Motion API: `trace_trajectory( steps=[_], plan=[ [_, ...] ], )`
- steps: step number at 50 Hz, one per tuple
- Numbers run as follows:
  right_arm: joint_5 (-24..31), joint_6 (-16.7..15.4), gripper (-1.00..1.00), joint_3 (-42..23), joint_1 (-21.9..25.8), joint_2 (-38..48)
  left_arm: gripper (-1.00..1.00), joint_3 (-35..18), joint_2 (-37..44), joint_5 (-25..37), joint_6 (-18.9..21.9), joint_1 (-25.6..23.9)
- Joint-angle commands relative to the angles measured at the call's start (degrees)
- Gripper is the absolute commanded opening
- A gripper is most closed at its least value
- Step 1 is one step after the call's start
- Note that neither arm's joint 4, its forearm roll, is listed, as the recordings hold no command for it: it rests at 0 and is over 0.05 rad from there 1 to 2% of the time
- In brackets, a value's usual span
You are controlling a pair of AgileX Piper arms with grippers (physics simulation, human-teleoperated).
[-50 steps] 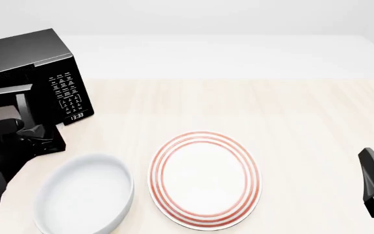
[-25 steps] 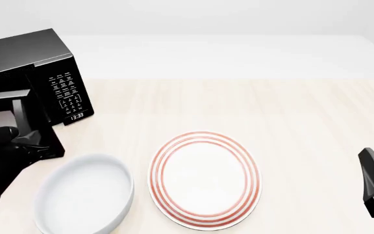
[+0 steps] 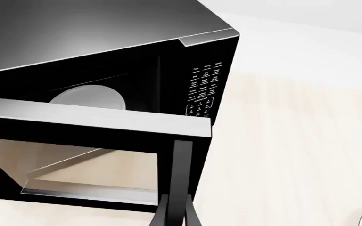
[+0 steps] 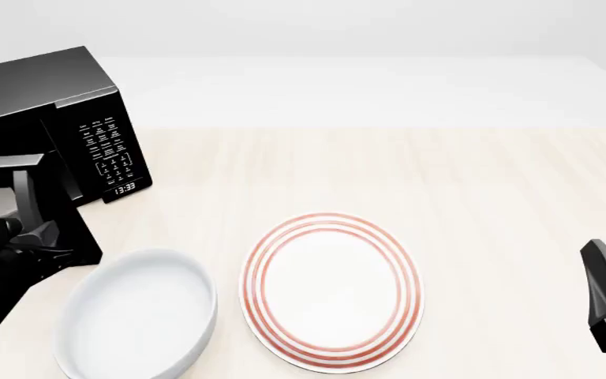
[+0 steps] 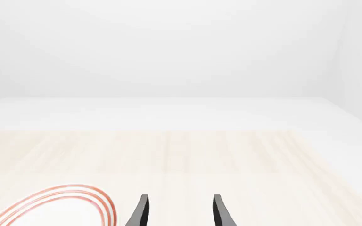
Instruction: Open the microwave.
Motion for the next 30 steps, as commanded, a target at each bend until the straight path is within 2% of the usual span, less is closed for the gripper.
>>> trace_trajectory(
  steps=[1,10,30],
  plan=[
    [0.0,0.0,1.00,0.0,0.0,0.0,-1.00,-2.2,-4.3,-3.3,-2.4,-5.1],
    [0.0,0.0,1.00,0.0,0.0,0.0,-1.00,-1.8,-2.3,-5.5,-2.9,-5.1],
    [0.0,0.0,1.00,0.0,0.0,0.0,-1.00,-1.5,-2.7,-5.8,-3.4,-5.0]
  ],
)
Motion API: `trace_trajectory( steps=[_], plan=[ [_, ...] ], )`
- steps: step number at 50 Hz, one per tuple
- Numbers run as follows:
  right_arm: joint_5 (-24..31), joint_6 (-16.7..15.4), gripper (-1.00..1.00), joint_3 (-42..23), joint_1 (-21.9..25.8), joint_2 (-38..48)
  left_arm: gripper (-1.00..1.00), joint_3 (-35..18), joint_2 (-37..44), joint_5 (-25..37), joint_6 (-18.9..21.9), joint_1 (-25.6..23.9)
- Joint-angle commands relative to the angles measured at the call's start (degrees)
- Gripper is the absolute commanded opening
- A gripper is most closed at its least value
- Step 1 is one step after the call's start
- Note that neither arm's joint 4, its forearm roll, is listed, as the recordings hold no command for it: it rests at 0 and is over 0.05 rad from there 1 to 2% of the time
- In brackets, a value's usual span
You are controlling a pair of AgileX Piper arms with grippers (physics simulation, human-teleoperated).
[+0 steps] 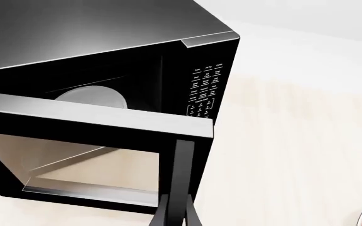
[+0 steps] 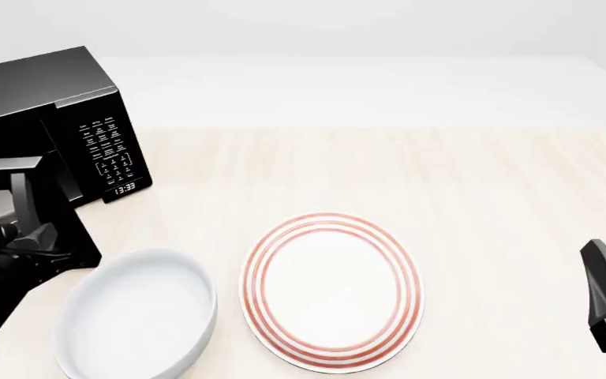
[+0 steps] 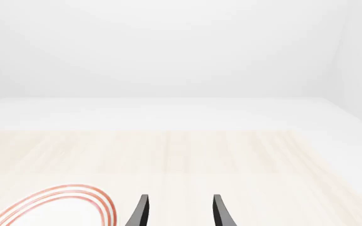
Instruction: Open the microwave.
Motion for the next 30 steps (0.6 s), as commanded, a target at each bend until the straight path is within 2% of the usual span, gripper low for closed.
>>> trace_trajectory(
  steps=[1,3,4,22,30],
  plan=[
    [0.0,0.0,1.00,0.0,0.0,0.0,-1.00,-3.2,-2.9,-2.4,-2.7,-5.4],
    [0.0,0.0,1.00,0.0,0.0,0.0,-1.00,-3.2,-1.8,-3.3,-2.9,-5.6],
    [0.0,0.0,1.00,0.0,0.0,0.0,1.00,-3.2,-1.3,-3.6,-3.0,-5.1],
    [0.0,0.0,1.00,0.0,0.0,0.0,1.00,-1.6,-0.3,-4.2,-3.9,2.5],
    [0.0,0.0,1.00,0.0,0.0,0.0,1.00,-1.4,-0.1,-4.4,-3.9,3.4]
  ],
)
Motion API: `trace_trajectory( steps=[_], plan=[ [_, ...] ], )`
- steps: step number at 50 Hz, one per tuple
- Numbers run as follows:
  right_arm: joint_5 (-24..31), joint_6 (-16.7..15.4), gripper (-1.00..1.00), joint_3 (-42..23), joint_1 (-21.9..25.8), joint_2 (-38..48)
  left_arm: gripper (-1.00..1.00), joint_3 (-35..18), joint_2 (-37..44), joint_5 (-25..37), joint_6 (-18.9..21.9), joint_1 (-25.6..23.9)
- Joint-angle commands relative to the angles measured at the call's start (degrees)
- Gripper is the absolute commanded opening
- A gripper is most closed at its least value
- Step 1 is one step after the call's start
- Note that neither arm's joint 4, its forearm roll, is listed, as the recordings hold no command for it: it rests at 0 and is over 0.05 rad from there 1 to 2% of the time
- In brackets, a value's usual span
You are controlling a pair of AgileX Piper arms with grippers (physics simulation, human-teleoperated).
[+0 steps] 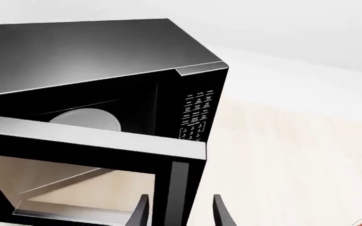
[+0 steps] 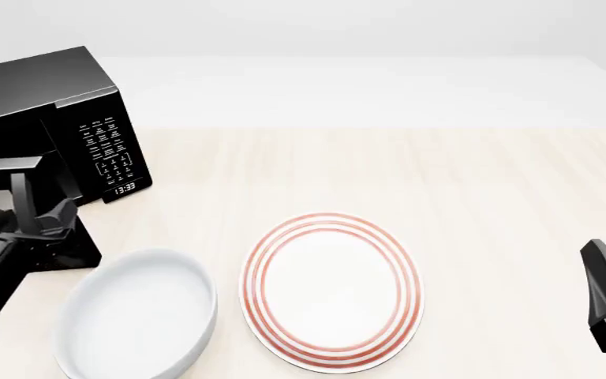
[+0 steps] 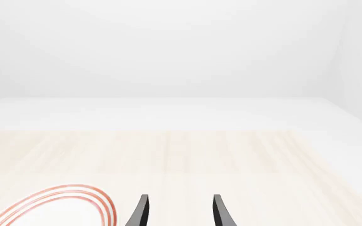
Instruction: Open the microwave.
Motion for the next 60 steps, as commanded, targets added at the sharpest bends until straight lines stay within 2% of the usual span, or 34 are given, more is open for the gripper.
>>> trace_trajectory(
  steps=[1,6,17,33,39,50,60],
  plan=[
    [0.0,0.0,1.00,0.0,0.0,0.0,1.00,0.1,-0.2,-0.1,-0.2,1.9],
    [0.0,0.0,1.00,0.0,0.0,0.0,1.00,-0.1,-2.1,1.7,0.0,1.2],
    [0.0,0.0,1.00,0.0,0.0,0.0,1.00,0.4,-15.1,12.9,1.9,0.7],
    [0.0,0.0,1.00,0.0,0.0,0.0,1.00,-0.9,-36.2,32.7,4.6,1.4],
    [0.0,0.0,1.00,0.0,0.0,0.0,1.00,-2.7,-38.8,36.9,5.9,0.8],
    [0.0,0.0,1.00,0.0,0.0,0.0,1.00,-6.0,-48.9,48.2,7.7,0.6],
    [0.0,0.0,1.00,0.0,0.0,0.0,1.00,-8.8,-53.2,53.9,8.8,0.6]
  ],
)
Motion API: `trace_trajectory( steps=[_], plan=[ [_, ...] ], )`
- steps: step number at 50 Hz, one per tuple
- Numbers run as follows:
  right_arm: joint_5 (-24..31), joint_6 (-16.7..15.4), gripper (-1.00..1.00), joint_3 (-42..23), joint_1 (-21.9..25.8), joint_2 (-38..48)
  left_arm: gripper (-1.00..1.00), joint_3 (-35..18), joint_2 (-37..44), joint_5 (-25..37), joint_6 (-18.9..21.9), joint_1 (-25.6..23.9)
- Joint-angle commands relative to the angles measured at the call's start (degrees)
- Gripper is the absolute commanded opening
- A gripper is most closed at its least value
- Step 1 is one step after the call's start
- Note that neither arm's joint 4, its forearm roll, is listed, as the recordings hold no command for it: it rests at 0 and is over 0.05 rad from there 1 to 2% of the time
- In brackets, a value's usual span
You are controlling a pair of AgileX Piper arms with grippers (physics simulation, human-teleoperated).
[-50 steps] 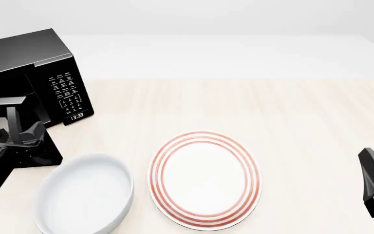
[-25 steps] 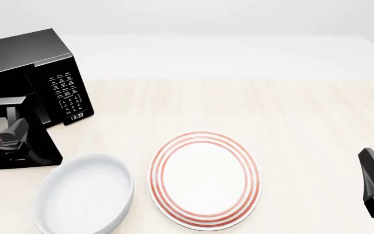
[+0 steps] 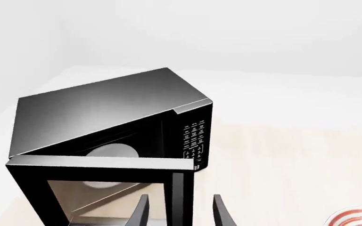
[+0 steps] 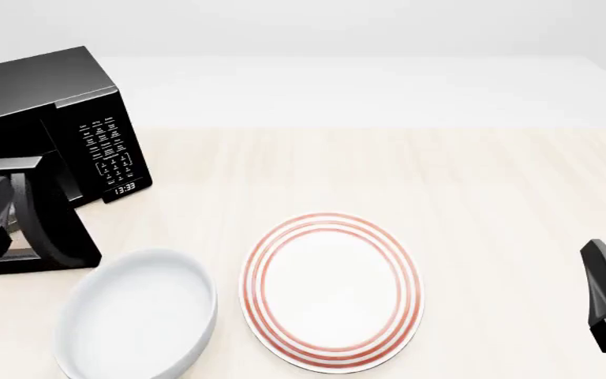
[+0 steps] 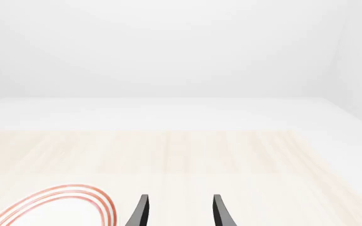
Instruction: Open the microwave.
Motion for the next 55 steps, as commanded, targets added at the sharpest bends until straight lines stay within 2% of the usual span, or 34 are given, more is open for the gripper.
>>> trace_trajectory(
  steps=[1,10,15,26,36,37,38,40,42,47,55],
  plan=[
    [0.0,0.0,1.00,0.0,0.0,0.0,1.00,-3.2,-6.7,8.3,1.6,-0.1],
    [0.0,0.0,1.00,0.0,0.0,0.0,1.00,-6.0,-9.5,12.5,1.9,0.1],
    [0.0,0.0,1.00,0.0,0.0,0.0,1.00,-9.3,-11.4,16.3,2.3,0.5],
    [0.0,0.0,1.00,0.0,0.0,0.0,1.00,-14.2,-10.2,18.9,4.1,1.3],
    [0.0,0.0,1.00,0.0,0.0,0.0,1.00,-18.9,-5.6,18.5,4.3,1.6],
    [0.0,0.0,1.00,0.0,0.0,0.0,1.00,-16.2,-5.9,16.4,4.5,1.5],
    [0.0,0.0,1.00,0.0,0.0,0.0,1.00,-18.4,-4.6,17.4,4.4,1.4],
    [0.0,0.0,1.00,0.0,0.0,0.0,1.00,-16.4,-3.9,15.4,5.3,1.2],
    [0.0,0.0,1.00,0.0,0.0,0.0,1.00,-16.8,-3.0,15.0,5.0,1.2],
    [0.0,0.0,1.00,0.0,0.0,0.0,1.00,-19.6,1.1,14.6,6.3,1.1],
    [0.0,0.0,1.00,0.0,0.0,0.0,1.00,-25.4,9.1,14.6,6.0,-0.3]
  ],
)
